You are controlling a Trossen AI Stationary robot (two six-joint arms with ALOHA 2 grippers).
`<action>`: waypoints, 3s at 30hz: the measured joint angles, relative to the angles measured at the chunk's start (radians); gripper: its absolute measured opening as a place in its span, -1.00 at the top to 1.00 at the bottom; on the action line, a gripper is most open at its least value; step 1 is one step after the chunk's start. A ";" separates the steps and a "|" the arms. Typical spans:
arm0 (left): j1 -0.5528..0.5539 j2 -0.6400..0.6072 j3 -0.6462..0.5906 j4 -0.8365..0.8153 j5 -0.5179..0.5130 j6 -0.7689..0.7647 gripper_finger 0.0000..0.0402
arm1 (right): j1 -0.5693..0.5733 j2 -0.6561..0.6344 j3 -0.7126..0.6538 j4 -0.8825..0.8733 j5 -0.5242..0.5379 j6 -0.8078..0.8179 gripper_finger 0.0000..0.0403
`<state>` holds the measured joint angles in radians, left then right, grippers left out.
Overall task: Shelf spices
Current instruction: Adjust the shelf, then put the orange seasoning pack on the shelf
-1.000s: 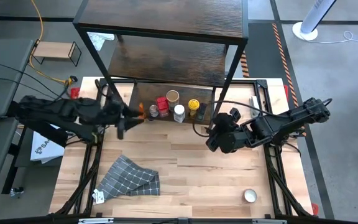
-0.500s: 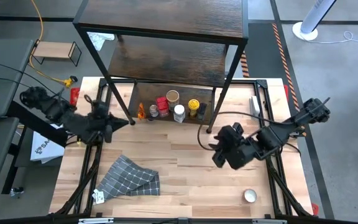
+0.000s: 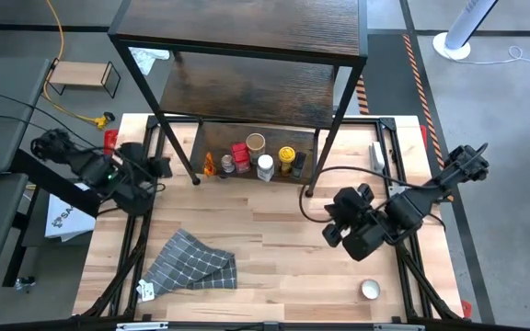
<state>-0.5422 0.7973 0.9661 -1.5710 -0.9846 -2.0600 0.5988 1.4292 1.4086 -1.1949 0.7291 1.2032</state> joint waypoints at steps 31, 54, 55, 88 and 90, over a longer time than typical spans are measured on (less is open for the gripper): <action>0.372 0.009 0.003 0.587 -0.232 0.619 1.00 | -0.014 -0.023 0.052 -0.376 0.115 0.334 1.00; 0.336 -0.100 0.002 0.789 0.301 1.089 1.00 | 0.060 -0.077 0.051 -0.101 0.140 0.129 1.00; 0.328 -0.116 0.002 0.795 0.367 1.130 1.00 | 0.079 -0.089 0.050 -0.102 0.129 0.131 1.00; 0.134 -0.185 -0.280 0.756 0.913 0.972 1.00 | 0.099 -0.271 -0.463 0.725 0.036 0.104 1.00; 0.053 -0.113 -0.309 0.911 0.890 0.958 1.00 | 0.099 -0.271 -0.463 0.729 0.037 0.098 1.00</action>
<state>-0.4890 0.6847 0.6574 -0.6598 -0.0946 -1.1022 0.6979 1.1580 0.9459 -0.4661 0.7660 1.3015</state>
